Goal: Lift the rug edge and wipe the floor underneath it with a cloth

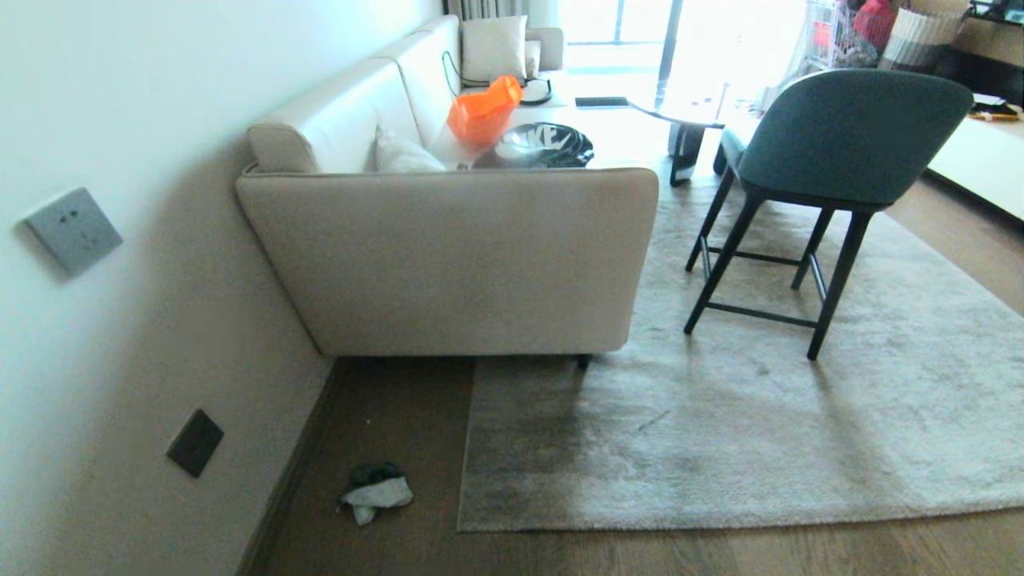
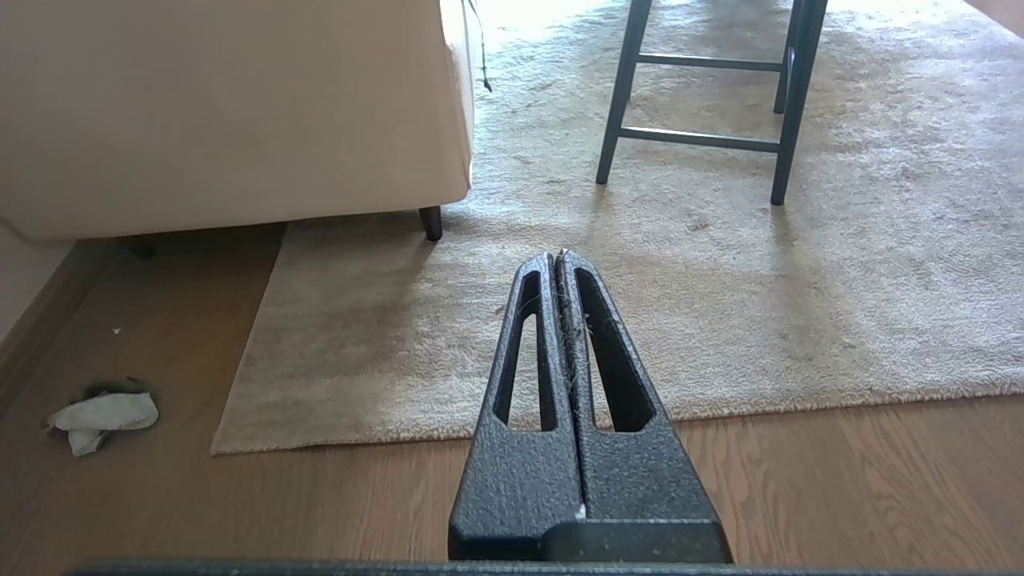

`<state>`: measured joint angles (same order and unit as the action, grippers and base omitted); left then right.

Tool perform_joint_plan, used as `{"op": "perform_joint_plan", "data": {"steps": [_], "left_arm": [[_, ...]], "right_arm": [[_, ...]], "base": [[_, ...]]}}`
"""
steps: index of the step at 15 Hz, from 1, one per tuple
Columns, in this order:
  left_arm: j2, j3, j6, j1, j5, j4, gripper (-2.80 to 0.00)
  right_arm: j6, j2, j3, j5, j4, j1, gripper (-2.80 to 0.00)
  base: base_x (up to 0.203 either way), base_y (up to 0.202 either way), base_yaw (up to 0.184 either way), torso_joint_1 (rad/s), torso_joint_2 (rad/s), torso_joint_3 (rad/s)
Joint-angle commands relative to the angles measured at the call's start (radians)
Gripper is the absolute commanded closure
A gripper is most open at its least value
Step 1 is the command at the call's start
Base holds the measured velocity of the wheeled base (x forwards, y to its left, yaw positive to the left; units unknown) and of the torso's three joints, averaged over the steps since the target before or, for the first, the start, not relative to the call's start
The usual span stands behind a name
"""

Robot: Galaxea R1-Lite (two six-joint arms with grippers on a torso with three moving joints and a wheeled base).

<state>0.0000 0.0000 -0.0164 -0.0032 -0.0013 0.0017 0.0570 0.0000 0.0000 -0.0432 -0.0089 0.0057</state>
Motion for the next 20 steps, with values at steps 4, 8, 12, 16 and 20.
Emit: {"op": "perform_joint_plan", "data": {"steps": [4, 8, 12, 16, 20], "left_arm": [[0.000, 0.000, 0.000, 0.000, 0.001, 0.000, 0.00], [0.000, 0.000, 0.000, 0.000, 0.000, 0.000, 0.00], [0.000, 0.000, 0.000, 0.000, 0.000, 0.000, 0.00], [0.000, 0.000, 0.000, 0.000, 0.000, 0.000, 0.00], [0.000, 0.000, 0.000, 0.000, 0.001, 0.000, 0.00]], "right_arm": [[0.000, 0.002, 0.000, 0.000, 0.000, 0.000, 0.00], [0.000, 0.002, 0.000, -0.001, 0.000, 0.000, 0.00], [0.000, 0.001, 0.000, -0.001, 0.000, 0.000, 0.00], [0.000, 0.000, 0.000, 0.000, 0.000, 0.000, 0.00], [0.000, 0.001, 0.000, 0.000, 0.000, 0.000, 0.00]], "base": [[0.000, 0.000, 0.000, 0.000, 0.00, 0.000], [0.000, 0.000, 0.000, 0.000, 0.00, 0.000], [0.000, 0.000, 0.000, 0.000, 0.00, 0.000], [0.000, 0.000, 0.000, 0.000, 0.00, 0.000], [0.000, 0.000, 0.000, 0.000, 0.00, 0.000]]}}
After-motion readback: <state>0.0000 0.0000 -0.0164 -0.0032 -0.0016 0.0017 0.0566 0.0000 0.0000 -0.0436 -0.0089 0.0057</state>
